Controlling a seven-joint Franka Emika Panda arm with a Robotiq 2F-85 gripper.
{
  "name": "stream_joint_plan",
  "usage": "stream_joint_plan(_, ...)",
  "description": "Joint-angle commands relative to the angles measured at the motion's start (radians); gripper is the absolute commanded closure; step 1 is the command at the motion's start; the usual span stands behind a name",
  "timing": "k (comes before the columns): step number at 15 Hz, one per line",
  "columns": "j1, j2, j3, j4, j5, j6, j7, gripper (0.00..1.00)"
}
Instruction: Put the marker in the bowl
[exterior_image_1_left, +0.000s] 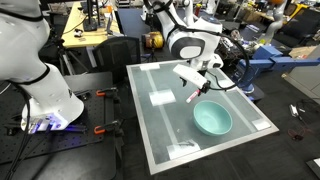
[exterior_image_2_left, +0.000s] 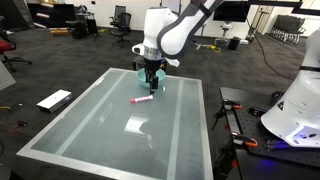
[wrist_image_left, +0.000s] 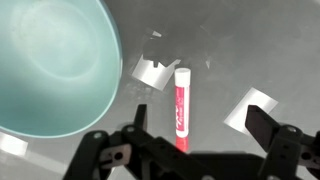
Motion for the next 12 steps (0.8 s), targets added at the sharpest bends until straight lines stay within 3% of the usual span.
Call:
stream_joint_plan(1,-0.036,0.058,0.034,0.045,-0.012,0.015,-0.007,0.00)
stream_joint_plan(12,-0.020,0.162,0.035,0.112,-0.100,0.064,0.024,0.00)
